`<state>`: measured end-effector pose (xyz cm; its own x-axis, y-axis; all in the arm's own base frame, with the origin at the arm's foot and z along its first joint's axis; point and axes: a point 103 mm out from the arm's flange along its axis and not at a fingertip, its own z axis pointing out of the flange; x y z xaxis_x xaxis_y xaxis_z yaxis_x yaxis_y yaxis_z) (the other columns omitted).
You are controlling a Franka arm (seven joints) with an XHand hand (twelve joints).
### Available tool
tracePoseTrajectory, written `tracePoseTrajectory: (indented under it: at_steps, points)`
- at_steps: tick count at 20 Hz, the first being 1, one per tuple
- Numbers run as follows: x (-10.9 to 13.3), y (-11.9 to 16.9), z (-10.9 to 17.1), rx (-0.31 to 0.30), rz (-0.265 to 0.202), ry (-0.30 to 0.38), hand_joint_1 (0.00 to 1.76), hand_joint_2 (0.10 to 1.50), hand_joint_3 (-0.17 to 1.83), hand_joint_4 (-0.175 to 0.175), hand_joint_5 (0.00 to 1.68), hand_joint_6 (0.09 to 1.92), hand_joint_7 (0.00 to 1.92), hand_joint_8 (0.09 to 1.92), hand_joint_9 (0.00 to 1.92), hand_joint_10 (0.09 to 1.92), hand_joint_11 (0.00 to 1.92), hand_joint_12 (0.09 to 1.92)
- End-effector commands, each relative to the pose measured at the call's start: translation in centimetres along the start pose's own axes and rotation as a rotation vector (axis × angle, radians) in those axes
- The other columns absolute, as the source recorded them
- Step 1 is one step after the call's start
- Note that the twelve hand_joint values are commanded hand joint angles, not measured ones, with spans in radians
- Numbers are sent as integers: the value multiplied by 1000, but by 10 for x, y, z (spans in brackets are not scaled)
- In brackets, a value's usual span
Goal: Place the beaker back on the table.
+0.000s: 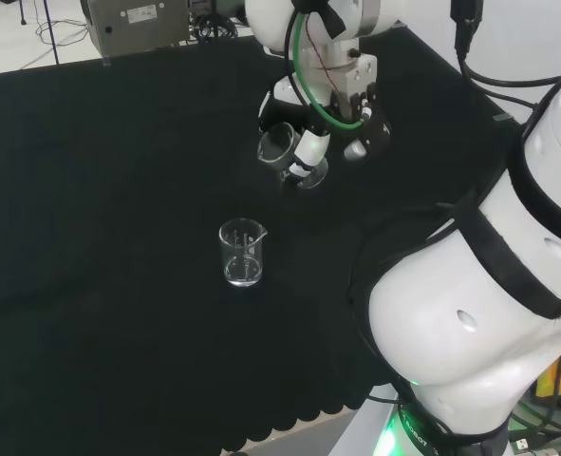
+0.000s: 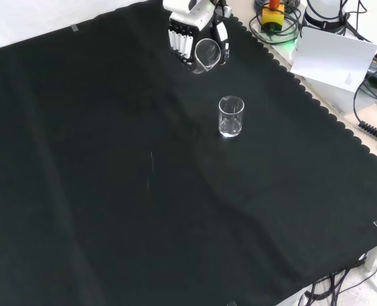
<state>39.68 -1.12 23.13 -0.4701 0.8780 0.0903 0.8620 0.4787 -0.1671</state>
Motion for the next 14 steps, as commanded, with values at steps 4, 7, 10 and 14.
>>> tracePoseTrajectory:
  at_steps: [4, 7, 10, 14]
  points:
    - [-39, 12, 28, -118, 41, 132, 1303, 471, 1115, -175, 1157, 1094, 1215, 1073, 1542, 890, 1301, 993]
    - [-48, 22, 30, -154, 48, 167, 1301, 484, 1095, -175, 1150, 1093, 1207, 1073, 1538, 888, 1299, 985]
    - [-55, 33, 34, -181, 38, 188, 1301, 490, 1085, -175, 1147, 1092, 1204, 1072, 1533, 885, 1296, 980]
    - [-59, 50, 42, -213, 34, 217, 1300, 500, 1068, -175, 1143, 1088, 1200, 1068, 1526, 880, 1292, 973]
